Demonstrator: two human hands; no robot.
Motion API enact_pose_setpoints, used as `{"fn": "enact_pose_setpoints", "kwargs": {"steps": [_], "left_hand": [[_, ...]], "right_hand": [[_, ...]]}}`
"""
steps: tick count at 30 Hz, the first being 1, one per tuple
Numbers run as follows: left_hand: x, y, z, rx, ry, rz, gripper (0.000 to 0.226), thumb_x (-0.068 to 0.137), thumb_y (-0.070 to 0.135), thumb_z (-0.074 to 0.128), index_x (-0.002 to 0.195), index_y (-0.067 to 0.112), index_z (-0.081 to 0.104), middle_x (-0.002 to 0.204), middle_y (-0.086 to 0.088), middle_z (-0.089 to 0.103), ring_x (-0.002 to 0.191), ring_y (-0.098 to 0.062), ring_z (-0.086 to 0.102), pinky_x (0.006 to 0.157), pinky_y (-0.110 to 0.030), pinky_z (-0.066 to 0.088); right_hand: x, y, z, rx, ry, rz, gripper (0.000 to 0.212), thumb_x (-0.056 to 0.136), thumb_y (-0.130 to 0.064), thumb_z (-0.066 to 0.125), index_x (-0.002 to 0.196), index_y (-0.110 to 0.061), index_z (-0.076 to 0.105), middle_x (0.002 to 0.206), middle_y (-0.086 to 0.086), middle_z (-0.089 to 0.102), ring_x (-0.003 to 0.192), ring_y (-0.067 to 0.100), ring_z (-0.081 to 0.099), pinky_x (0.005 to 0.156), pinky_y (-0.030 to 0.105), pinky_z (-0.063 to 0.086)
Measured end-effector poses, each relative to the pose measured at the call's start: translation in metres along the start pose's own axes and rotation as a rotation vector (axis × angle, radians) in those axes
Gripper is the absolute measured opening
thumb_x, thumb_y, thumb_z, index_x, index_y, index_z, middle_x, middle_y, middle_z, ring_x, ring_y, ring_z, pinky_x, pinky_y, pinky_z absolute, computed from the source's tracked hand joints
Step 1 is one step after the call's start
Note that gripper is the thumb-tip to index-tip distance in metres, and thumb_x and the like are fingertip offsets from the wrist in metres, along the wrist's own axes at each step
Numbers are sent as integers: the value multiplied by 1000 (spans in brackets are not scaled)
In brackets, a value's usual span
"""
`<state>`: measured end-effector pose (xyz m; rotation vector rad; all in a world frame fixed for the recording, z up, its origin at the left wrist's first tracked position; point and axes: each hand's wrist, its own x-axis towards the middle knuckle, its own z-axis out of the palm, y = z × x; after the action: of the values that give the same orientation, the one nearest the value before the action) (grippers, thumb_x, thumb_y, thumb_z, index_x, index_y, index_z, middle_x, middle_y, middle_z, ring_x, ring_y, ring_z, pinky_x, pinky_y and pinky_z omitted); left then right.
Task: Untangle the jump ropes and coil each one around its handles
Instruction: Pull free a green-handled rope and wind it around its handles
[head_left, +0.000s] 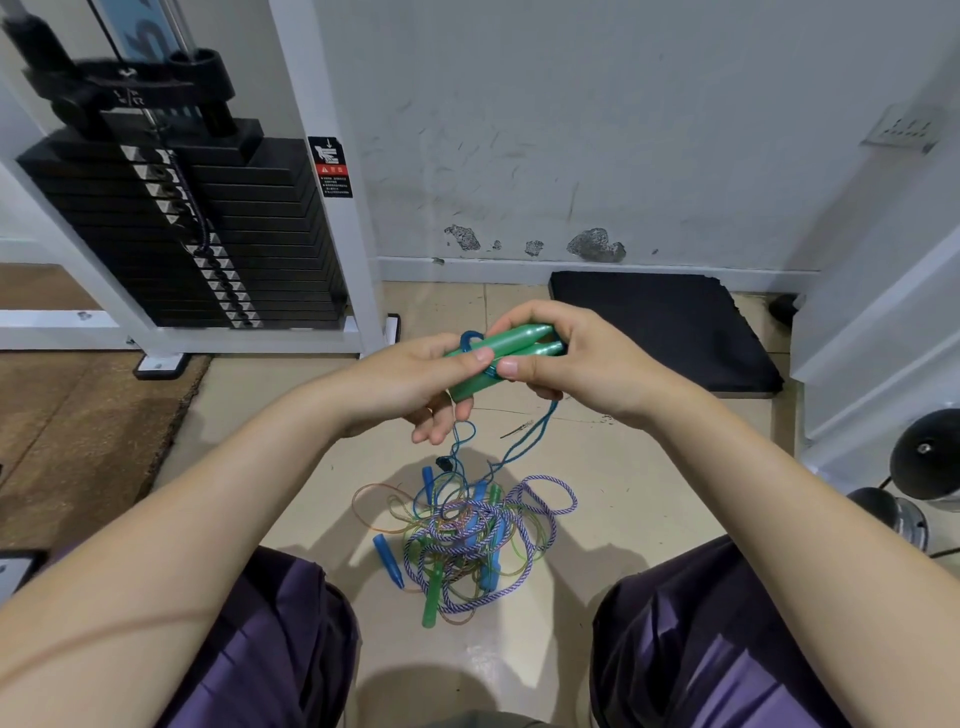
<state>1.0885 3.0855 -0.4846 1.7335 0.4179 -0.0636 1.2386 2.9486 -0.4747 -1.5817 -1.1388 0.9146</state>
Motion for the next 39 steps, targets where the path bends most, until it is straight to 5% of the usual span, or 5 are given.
{"fn": "enact_pose_setpoints", "kwargs": {"steps": [9,13,21,30,39], "left_hand": [[1,-1,-3,-169,-106,106,36,98,40,45,116,9,47,70,-3,48,46,-11,36,43,-18,24],[6,4,-5,-221,70,167,44,98,39,44,120,1,44,71,-3,48,45,-9,36,43,-17,26],[6,1,-7,6,280,210,32,107,24,39,138,18,39,72,-6,45,53,-14,42,46,-16,36],[13,-3,-10,-29,478,175,19,105,27,43,116,12,46,68,-4,50,50,-12,42,51,-22,38],[8,-4,-4,107,90,106,9,103,23,49,98,18,54,70,-12,55,45,-16,42,42,-19,31]], "right_hand": [[0,-2,-8,232,-53,50,18,84,-8,73,100,-12,66,72,-1,61,54,13,45,50,17,40],[4,4,-4,338,-118,111,45,83,-11,73,123,-25,58,76,3,57,57,16,43,57,27,42],[7,8,9,73,23,125,23,104,-11,42,123,-3,51,63,5,42,43,9,29,43,17,25],[4,-3,23,-250,31,45,19,97,-23,59,96,-7,69,55,-10,36,49,6,33,49,18,29],[4,-12,-6,-478,328,-230,22,85,-26,74,69,-14,64,73,0,54,66,8,48,63,20,37]]}}
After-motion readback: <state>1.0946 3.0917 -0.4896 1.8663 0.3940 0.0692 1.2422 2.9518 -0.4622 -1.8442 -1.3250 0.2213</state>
